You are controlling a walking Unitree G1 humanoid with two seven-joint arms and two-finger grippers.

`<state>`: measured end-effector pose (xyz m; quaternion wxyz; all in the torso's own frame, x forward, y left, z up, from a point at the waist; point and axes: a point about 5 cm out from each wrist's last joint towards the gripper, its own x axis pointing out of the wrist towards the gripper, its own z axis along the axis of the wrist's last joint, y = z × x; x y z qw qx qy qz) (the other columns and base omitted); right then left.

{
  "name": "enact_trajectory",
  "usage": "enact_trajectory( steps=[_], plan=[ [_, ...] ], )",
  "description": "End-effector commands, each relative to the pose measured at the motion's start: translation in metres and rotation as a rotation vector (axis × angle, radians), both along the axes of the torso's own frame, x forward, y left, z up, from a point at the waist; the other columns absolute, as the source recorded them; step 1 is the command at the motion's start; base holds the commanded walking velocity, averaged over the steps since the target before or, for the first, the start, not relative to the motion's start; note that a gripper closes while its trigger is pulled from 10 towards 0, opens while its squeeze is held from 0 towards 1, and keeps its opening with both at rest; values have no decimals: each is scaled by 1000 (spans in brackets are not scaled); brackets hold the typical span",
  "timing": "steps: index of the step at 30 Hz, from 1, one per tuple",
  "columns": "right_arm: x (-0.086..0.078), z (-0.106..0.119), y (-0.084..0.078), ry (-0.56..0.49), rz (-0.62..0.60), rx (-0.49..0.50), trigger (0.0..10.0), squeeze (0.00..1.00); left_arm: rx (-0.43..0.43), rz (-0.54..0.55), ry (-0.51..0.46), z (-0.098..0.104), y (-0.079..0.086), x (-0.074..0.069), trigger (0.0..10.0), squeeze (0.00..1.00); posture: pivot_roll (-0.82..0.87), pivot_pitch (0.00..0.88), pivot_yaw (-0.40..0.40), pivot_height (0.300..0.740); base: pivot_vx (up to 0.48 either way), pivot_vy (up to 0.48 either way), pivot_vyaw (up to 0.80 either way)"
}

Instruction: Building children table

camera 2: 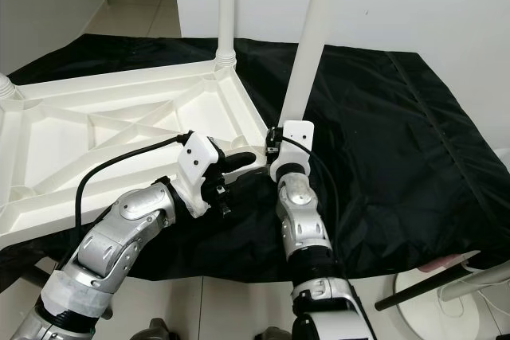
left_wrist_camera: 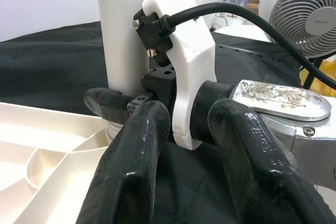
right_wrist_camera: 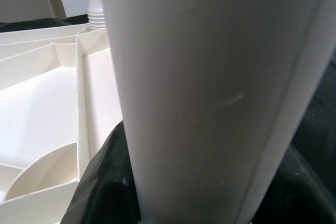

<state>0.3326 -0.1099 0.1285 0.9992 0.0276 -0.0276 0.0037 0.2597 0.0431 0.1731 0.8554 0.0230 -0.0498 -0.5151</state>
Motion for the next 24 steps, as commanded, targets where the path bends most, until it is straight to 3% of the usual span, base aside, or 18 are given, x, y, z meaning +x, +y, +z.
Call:
enact_trajectory(
  steps=[1,4,5,6,7,8,17,18,21,23,24],
  plan=[
    [-6,-11,6,44,41,-4,10000,0,16,-7,-8,1,-1,-2,10000,0,-6,0,-32,740,0,0,0],
    [-6,-11,5,47,37,-12,10000,0,19,-8,-9,1,0,-2,10000,0,-5,0,-32,740,0,0,0],
    [-7,-10,5,48,40,-12,10000,180,22,-8,-9,0,1,-2,10000,0,-4,0,-29,740,0,0,0],
    [-8,-8,3,40,30,-14,10000,784,26,-4,-11,1,3,-1,10000,0,-4,0,-29,740,0,0,0],
    [-8,-8,3,40,30,-14,10000,784,26,-4,-11,1,3,-1,10000,0,-4,0,-29,740,0,0,0],
    [-8,-6,1,34,26,-10,10000,1000,28,-2,-12,1,4,0,10000,0,-4,0,-29,740,0,0,0],
    [-11,0,-13,-15,71,-30,10000,992,35,-2,-14,0,6,-1,10000,0,-8,0,-32,740,0,0,0],
    [-11,0,-17,-18,105,-33,10000,0,37,-3,-13,0,6,-1,10000,0,-8,0,-32,740,0,0,0],
    [-11,0,-22,-22,160,-27,10000,0,38,-6,-12,-1,6,-1,10000,0,-10,0,-31,740,0,0,0],
    [-10,2,-25,-46,306,-42,10000,0,41,-10,-13,-1,5,-1,10000,0,-17,0,-27,740,0,0,0],
    [-10,2,-25,-46,306,-42,10000,0,41,-10,-13,-1,5,-1,10000,0,-17,0,-27,740,0,0,0]
  ],
)
